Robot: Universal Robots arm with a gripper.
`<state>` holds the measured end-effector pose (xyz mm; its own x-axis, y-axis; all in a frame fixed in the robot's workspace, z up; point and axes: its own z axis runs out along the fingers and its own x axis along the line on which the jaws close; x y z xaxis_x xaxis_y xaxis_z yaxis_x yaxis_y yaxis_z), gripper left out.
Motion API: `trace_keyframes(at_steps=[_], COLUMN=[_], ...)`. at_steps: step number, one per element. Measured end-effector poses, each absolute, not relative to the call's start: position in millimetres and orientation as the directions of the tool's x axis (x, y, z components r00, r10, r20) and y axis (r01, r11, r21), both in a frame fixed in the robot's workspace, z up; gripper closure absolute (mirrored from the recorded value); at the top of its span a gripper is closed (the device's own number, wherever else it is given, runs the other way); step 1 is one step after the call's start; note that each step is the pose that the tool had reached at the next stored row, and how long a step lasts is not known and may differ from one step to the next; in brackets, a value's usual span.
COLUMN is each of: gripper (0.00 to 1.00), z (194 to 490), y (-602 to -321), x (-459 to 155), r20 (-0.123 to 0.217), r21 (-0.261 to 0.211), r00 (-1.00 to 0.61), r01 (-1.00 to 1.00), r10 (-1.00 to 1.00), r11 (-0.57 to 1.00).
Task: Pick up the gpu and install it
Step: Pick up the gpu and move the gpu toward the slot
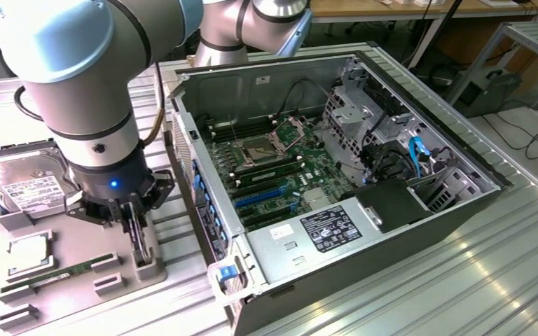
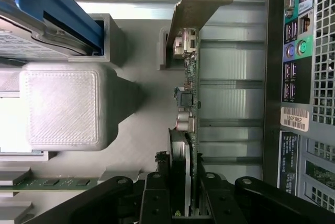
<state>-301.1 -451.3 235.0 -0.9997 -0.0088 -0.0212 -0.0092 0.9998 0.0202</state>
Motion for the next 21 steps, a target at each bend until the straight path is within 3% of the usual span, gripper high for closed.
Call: trace_keyframes(at_steps=[21], gripper=[0.73], z=[282.1], y=[-451.3], x=[-301.1], r20=[-0.021], r21=[0.020], r00=[-1.000], r01=[-0.009], r10=[-0.009], r11=[1.000])
